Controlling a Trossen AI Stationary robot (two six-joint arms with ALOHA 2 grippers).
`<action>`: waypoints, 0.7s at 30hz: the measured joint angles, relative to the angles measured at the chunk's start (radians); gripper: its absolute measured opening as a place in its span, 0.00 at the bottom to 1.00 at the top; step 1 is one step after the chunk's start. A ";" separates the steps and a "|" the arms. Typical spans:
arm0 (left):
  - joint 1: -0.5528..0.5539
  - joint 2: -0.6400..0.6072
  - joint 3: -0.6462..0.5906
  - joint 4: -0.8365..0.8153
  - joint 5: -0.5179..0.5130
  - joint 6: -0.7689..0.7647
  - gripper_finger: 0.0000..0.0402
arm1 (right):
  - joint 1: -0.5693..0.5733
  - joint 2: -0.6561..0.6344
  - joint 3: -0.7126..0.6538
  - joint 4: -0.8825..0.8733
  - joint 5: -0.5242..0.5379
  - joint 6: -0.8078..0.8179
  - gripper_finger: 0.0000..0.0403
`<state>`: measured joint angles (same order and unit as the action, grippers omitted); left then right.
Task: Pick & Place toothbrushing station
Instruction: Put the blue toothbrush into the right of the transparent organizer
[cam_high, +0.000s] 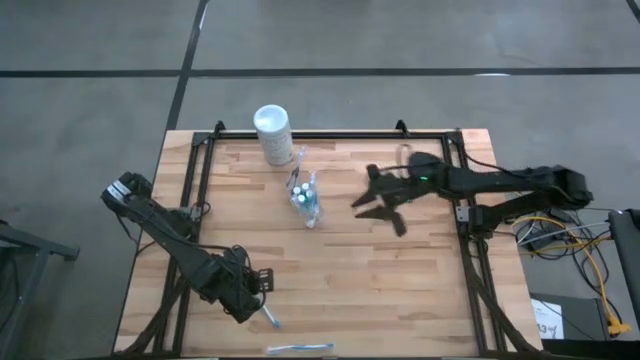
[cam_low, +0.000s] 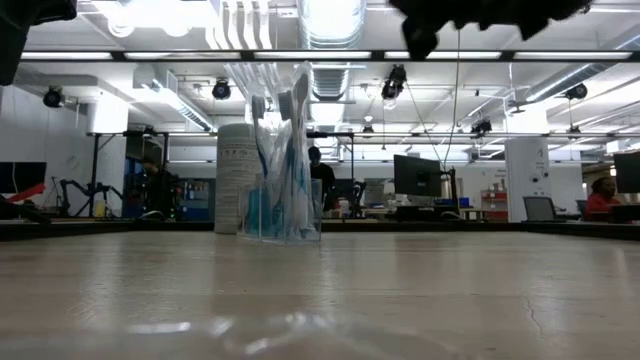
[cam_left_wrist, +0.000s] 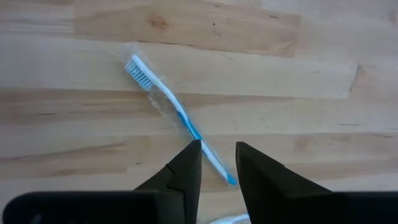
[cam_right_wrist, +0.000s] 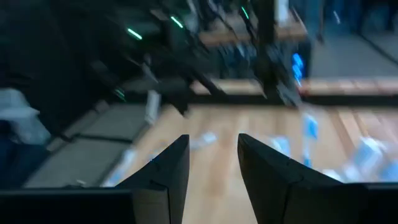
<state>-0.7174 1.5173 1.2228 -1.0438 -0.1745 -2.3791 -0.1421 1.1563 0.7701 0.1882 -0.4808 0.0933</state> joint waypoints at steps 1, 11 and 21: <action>0.000 0.000 0.000 0.001 0.000 0.000 0.26 | 0.000 -0.039 -0.043 0.056 -0.022 0.014 0.33; 0.000 -0.001 0.000 -0.004 -0.002 0.000 0.26 | 0.001 -0.291 -0.365 0.280 -0.023 0.136 0.33; 0.000 -0.001 0.000 -0.004 -0.002 0.000 0.26 | -0.001 -0.368 -0.595 0.478 0.092 0.142 0.33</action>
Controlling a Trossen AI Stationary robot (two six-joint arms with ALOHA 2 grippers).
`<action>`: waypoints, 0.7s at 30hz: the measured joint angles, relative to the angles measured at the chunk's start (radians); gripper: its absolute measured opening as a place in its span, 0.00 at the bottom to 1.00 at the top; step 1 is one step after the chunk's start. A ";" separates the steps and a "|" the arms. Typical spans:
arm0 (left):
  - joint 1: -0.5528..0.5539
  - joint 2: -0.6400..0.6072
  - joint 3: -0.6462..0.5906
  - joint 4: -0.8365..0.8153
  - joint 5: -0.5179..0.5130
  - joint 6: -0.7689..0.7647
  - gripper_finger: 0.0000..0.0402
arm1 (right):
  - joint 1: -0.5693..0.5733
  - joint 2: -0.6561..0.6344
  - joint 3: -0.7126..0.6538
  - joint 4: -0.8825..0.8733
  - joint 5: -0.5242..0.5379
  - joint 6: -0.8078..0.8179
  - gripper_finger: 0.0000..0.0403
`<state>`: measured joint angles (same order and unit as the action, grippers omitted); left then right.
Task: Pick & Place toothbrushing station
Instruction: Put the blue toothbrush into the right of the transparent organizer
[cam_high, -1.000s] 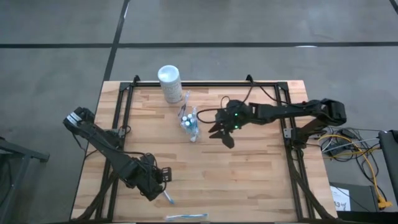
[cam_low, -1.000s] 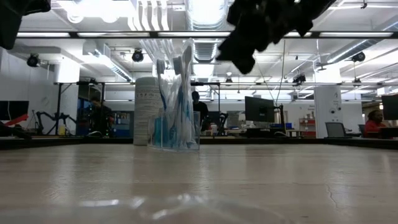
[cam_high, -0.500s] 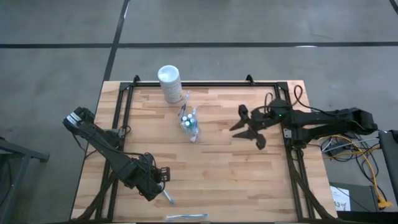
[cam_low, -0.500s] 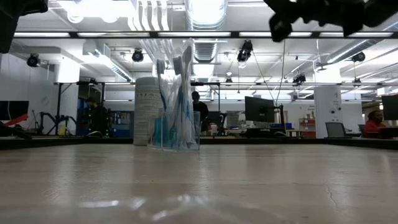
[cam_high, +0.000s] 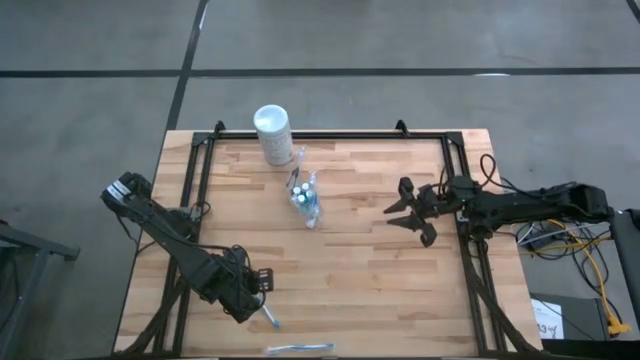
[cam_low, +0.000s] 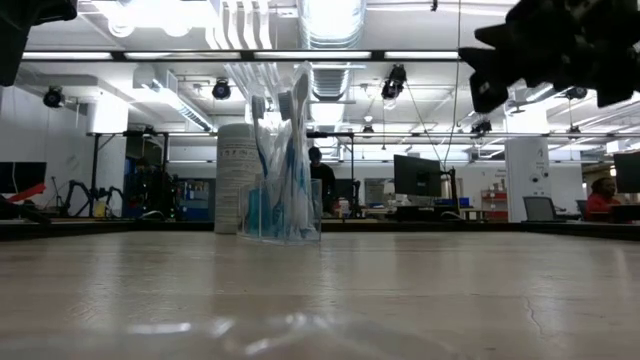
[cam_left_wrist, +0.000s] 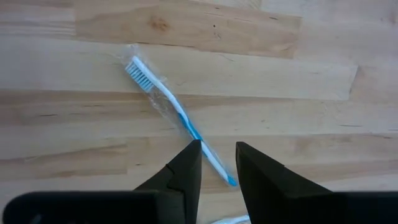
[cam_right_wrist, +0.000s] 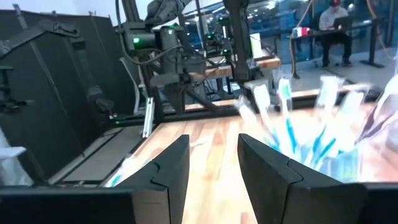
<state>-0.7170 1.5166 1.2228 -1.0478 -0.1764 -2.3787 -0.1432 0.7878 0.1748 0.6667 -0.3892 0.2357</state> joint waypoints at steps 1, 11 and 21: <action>0.000 0.000 0.000 -0.001 0.000 0.000 0.26 | 0.001 -0.003 -0.016 0.012 0.000 0.013 0.33; 0.000 0.000 0.000 0.002 0.002 0.000 0.26 | -0.012 -0.074 -0.056 0.004 -0.001 -0.007 0.33; 0.000 0.000 0.000 0.005 0.003 0.007 0.26 | -0.041 -0.174 -0.059 -0.117 -0.002 0.005 0.33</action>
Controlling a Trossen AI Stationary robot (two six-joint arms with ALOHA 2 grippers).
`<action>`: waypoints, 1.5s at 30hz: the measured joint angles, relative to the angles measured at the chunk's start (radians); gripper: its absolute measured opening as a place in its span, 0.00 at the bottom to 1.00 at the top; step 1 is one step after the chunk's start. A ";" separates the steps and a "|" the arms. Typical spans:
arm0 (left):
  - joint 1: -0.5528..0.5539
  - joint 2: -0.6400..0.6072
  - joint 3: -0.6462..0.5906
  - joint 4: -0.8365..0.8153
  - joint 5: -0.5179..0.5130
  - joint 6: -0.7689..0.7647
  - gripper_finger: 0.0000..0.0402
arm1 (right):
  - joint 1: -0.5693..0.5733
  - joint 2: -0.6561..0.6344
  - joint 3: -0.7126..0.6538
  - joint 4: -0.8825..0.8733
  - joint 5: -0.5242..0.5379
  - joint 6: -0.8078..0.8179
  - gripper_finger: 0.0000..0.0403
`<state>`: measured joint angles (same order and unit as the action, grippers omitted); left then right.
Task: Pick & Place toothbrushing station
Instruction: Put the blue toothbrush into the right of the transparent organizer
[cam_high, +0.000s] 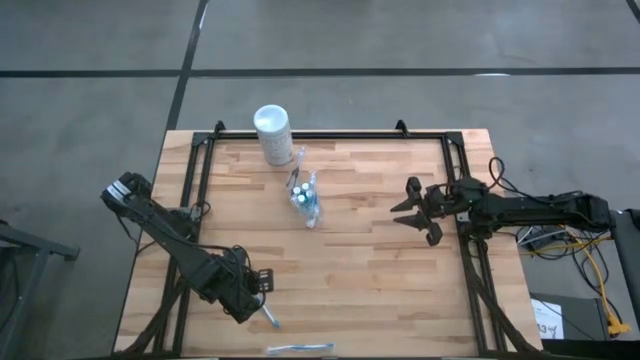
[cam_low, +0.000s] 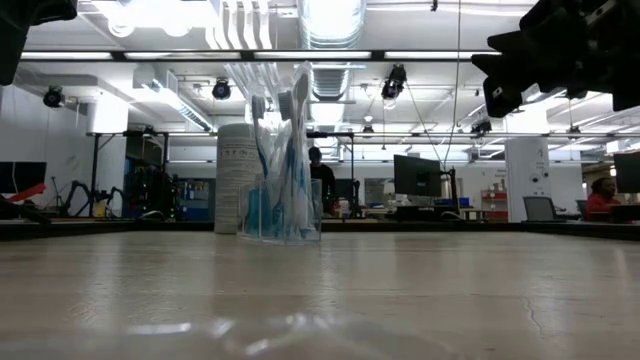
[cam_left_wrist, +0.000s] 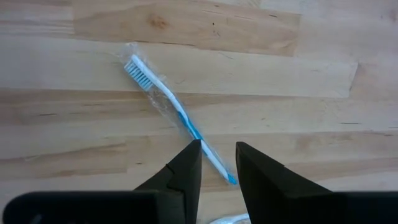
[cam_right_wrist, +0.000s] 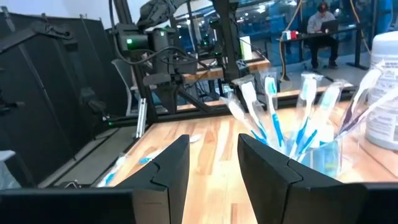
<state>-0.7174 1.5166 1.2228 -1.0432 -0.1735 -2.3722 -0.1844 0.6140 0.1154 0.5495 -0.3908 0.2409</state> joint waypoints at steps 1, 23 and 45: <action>0.000 0.000 0.000 0.000 0.000 0.000 0.26 | 0.000 -0.003 0.001 0.001 0.000 0.000 0.33; 0.004 0.000 0.000 0.029 -0.010 -0.019 0.25 | 0.001 -0.004 0.008 0.001 0.000 -0.013 0.33; -0.090 0.021 0.000 -0.016 -0.149 -0.006 0.25 | 0.000 -0.004 0.008 0.001 0.000 -0.013 0.33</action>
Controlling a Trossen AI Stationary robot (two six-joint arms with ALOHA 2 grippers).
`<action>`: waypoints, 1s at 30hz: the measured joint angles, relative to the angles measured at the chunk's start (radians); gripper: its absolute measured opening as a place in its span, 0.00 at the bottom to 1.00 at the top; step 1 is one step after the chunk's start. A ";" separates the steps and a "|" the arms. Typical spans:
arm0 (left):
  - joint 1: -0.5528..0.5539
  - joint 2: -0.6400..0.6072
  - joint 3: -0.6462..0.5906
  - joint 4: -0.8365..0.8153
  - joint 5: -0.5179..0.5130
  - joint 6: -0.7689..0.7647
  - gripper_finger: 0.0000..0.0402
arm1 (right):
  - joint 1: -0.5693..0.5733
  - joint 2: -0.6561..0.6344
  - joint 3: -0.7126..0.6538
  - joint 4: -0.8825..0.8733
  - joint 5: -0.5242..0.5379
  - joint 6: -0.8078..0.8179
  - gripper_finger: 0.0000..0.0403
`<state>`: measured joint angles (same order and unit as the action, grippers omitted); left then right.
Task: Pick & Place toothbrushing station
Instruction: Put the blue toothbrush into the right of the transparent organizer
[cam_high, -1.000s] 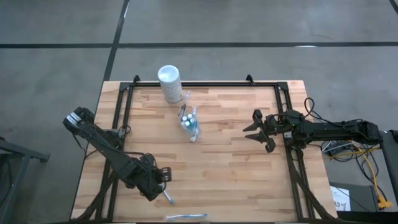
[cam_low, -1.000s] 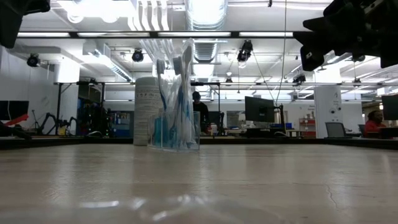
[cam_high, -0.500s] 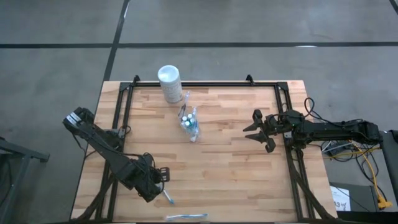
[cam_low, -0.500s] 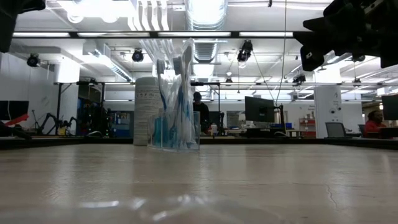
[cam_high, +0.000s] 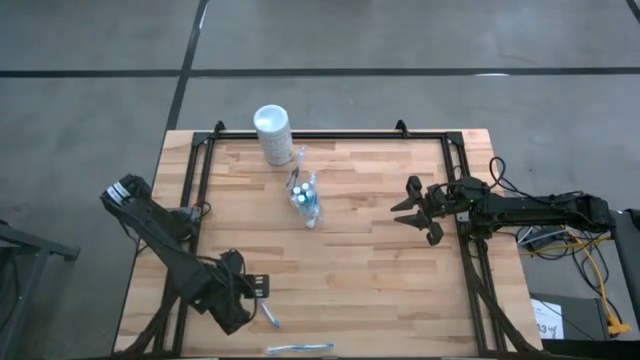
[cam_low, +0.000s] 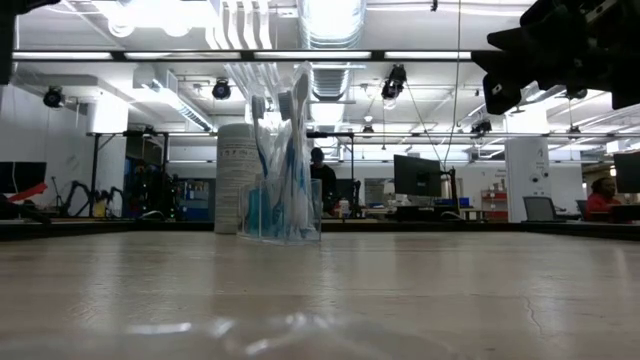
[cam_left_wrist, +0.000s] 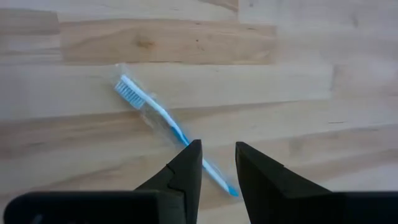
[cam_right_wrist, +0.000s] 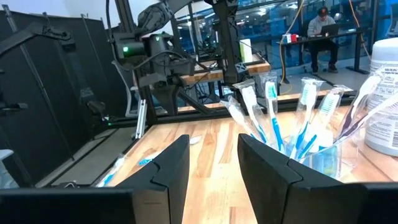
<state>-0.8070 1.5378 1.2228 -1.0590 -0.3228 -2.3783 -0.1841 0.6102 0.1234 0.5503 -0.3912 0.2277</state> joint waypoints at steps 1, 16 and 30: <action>-0.004 0.014 0.000 0.002 -0.001 0.000 0.25 | 0.000 0.000 0.000 0.000 0.000 0.000 0.33; 0.001 0.186 0.000 0.328 0.105 0.000 0.25 | 0.000 0.000 0.000 0.000 0.000 0.000 0.33; -0.022 0.180 0.000 0.198 0.113 0.427 0.25 | 0.000 0.000 0.000 0.000 0.000 0.000 0.33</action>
<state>-0.8288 1.7176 1.2224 -0.8606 -0.2098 -1.9510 -0.1837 0.6102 0.1230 0.5503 -0.3912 0.2276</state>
